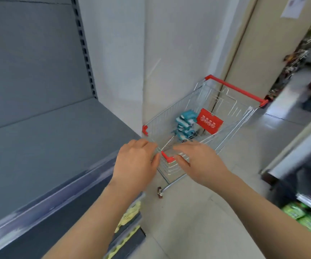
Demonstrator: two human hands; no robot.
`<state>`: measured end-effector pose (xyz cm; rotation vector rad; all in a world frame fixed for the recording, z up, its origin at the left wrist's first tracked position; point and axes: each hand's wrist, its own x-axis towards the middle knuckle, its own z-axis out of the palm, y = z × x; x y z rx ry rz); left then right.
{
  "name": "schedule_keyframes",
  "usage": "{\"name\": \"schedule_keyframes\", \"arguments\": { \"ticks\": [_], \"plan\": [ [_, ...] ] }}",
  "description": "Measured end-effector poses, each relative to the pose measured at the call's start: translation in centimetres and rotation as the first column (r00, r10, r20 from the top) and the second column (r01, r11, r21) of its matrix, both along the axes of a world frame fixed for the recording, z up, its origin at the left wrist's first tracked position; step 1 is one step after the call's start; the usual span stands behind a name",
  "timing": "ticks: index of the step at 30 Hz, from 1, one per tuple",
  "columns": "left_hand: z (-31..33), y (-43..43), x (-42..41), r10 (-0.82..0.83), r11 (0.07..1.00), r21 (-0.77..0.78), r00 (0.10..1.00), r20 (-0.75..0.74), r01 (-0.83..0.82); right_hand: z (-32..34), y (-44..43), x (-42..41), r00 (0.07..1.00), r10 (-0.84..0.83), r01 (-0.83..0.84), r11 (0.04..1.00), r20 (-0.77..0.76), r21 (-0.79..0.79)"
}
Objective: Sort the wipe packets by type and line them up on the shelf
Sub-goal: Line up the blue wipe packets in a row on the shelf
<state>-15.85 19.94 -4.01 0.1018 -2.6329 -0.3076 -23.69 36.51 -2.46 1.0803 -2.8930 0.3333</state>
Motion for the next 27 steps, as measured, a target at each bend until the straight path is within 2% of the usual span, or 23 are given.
{"name": "schedule_keyframes", "arguments": {
  "ticks": [7, 13, 17, 23, 27],
  "plan": [
    [-4.0, 7.8, -16.5, -0.057, 0.998, 0.027, 0.982, 0.179, 0.053, -3.6, 9.0, -15.2, 0.979, -0.161, 0.156, 0.987, 0.126, 0.048],
    [-8.8, 10.4, -31.7, -0.072, 0.997, 0.033, 0.968, 0.240, 0.066, -7.2, 13.0, -30.9, 0.945, -0.271, 0.262, 0.962, 0.186, 0.069],
    [-11.6, 10.8, -42.5, -0.062, 0.996, 0.083, 0.938, 0.340, 0.036, -9.5, 14.5, -41.8, 0.917, -0.323, 0.314, 0.946, 0.235, 0.078],
    [-16.4, 10.7, -54.9, -0.045, 0.987, 0.154, 0.855, 0.516, -0.041, -14.6, 15.6, -55.4, 0.875, -0.314, 0.291, 0.949, 0.367, 0.119],
    [-20.6, 10.7, -61.6, -0.008, 0.984, 0.143, 0.785, 0.620, -0.103, -19.4, 15.4, -63.9, 0.839, -0.255, 0.181, 0.964, 0.481, 0.195]
  ]
}}
